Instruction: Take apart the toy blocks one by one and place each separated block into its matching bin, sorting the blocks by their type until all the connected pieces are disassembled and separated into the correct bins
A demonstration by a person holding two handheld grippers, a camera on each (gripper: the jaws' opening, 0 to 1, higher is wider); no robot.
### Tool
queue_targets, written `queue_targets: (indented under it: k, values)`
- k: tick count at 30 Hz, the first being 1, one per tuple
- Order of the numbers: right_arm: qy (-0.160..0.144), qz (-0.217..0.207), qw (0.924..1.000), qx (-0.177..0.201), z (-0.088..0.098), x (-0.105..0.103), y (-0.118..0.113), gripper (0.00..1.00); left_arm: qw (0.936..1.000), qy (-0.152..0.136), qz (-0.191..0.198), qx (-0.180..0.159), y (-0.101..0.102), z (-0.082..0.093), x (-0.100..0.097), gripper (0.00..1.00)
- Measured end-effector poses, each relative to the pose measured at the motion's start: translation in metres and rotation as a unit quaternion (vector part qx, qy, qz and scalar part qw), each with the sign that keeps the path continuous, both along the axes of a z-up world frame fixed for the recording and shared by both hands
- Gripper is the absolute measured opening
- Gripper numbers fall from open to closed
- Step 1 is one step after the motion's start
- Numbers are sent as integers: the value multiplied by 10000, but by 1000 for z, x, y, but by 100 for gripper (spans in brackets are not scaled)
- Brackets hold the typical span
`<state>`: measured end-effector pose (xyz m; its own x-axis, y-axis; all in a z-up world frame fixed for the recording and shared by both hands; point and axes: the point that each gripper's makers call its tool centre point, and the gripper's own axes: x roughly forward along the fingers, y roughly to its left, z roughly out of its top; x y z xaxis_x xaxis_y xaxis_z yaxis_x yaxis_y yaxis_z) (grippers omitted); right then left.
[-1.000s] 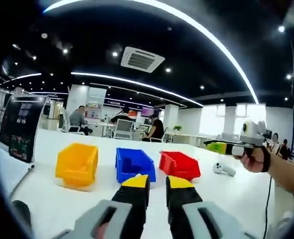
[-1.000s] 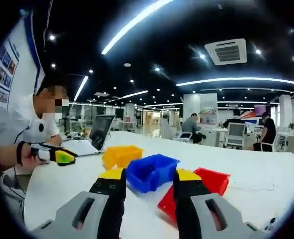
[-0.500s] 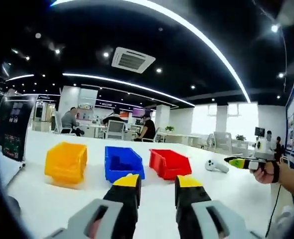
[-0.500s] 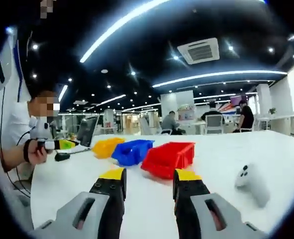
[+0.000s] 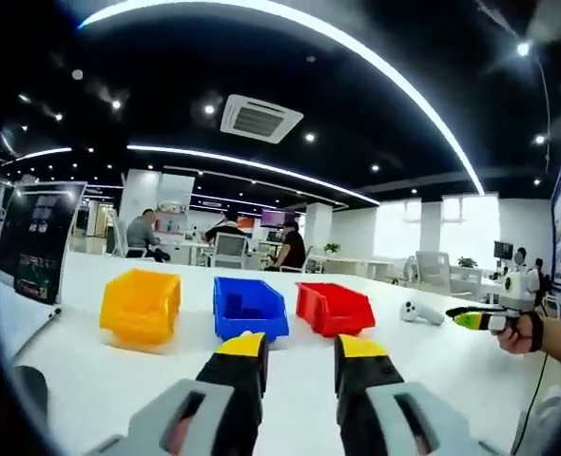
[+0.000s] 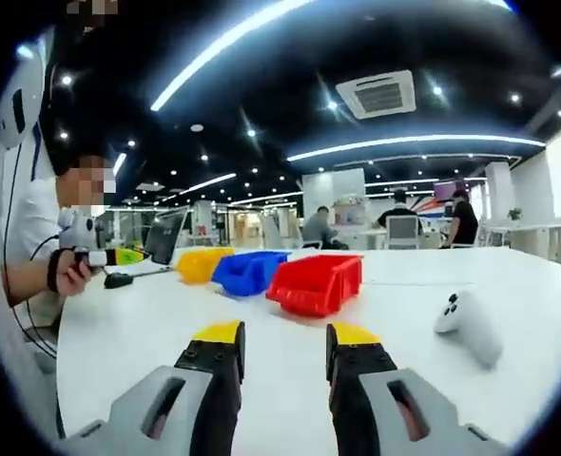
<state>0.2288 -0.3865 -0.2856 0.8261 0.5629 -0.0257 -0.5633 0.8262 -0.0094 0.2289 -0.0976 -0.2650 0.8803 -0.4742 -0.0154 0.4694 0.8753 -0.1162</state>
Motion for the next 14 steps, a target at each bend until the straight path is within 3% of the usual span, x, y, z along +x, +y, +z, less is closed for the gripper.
queue_targets:
  k: [14]
  values:
    - [-158,129,9997,-144,12,-1,10,35,9984,-338,-176,428,-15,18,-4,28]
